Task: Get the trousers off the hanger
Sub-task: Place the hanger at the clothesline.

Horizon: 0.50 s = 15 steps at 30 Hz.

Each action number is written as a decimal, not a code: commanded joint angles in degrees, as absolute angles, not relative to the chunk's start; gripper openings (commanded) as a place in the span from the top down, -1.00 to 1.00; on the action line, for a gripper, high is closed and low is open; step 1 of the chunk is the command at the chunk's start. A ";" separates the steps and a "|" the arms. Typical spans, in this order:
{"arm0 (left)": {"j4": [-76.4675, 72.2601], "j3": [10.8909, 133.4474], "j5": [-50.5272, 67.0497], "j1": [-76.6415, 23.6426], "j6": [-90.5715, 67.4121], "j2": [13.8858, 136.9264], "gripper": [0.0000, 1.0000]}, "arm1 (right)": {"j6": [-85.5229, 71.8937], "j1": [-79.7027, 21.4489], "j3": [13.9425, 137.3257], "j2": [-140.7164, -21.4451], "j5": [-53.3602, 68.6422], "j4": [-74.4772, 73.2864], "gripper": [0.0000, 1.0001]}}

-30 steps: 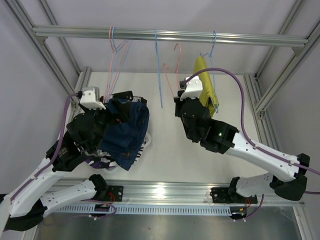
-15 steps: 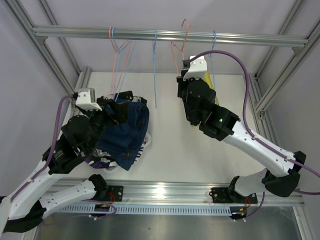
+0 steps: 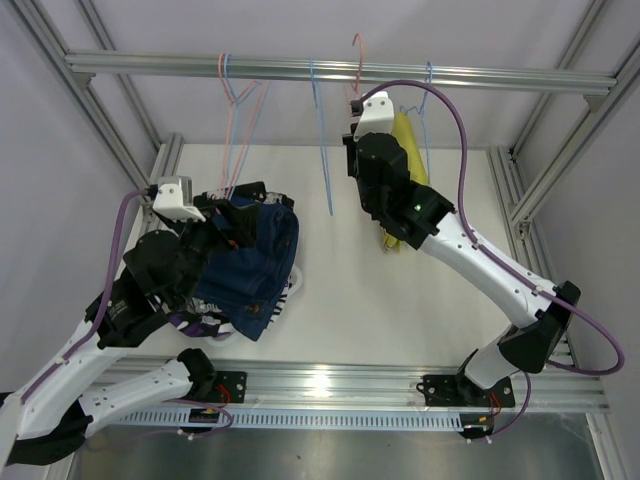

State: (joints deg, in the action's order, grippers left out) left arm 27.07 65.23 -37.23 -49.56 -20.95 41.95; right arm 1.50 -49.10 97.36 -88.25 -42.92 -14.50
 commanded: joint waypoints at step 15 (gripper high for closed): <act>24.96 64.78 -35.86 -49.04 -20.83 41.66 -0.99 | -4.13 -47.46 95.19 -86.49 -37.44 -14.85 1.00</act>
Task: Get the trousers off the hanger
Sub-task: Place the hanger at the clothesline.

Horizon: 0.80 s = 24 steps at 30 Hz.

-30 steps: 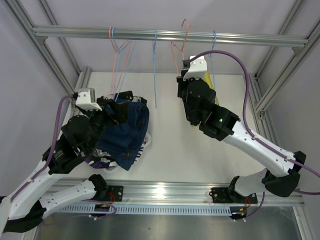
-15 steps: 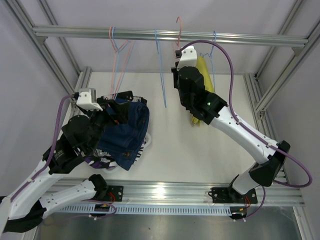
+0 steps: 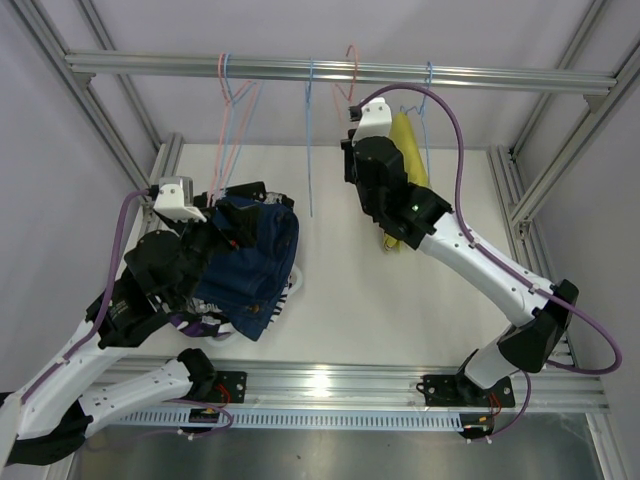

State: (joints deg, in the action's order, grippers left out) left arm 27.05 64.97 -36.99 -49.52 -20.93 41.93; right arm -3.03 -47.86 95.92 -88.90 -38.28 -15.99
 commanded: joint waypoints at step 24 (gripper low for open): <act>24.52 64.51 -35.25 -49.04 -20.48 41.75 -0.99 | -3.52 -51.50 89.03 -77.09 -39.02 -16.17 0.03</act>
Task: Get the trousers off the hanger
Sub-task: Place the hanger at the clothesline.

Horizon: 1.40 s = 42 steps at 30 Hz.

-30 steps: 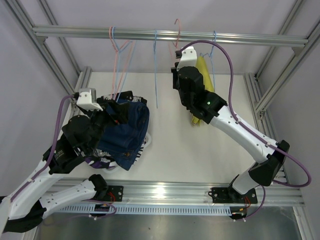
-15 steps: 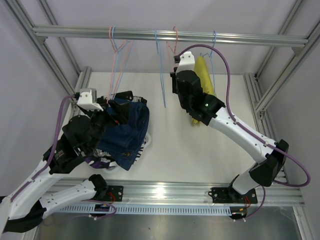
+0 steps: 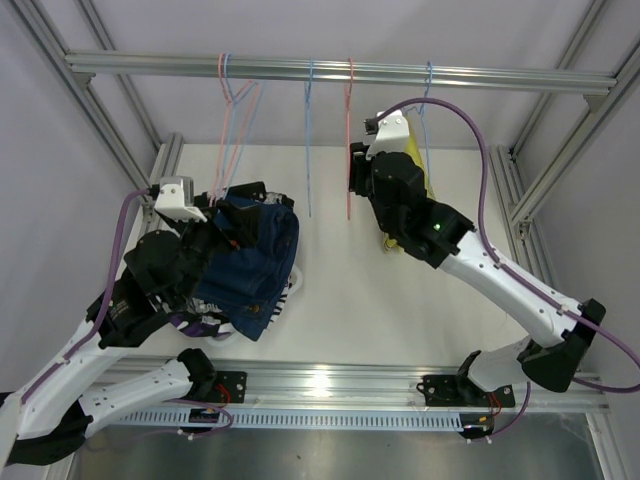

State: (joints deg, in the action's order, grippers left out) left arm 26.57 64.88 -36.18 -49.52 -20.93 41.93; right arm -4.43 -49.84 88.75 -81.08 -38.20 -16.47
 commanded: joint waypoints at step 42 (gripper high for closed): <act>23.82 64.16 -34.37 -49.13 -19.25 42.45 -0.99 | -22.23 -11.26 85.52 -72.42 16.51 -18.38 -0.18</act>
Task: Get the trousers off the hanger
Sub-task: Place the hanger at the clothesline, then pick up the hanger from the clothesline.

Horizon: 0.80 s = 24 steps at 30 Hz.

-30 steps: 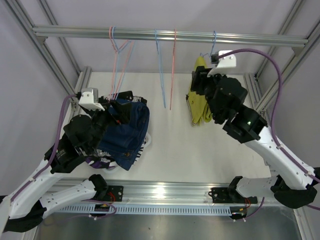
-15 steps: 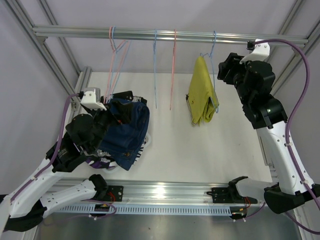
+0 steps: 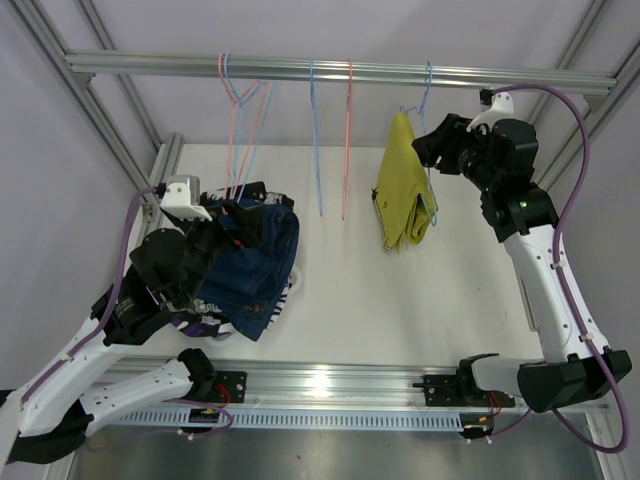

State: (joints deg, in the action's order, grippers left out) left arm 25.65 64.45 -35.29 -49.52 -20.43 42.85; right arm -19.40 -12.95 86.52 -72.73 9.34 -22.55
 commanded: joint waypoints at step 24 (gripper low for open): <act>23.64 63.90 -33.49 -49.13 -18.81 43.24 -0.99 | -40.69 -3.95 70.40 -70.84 44.74 15.20 0.01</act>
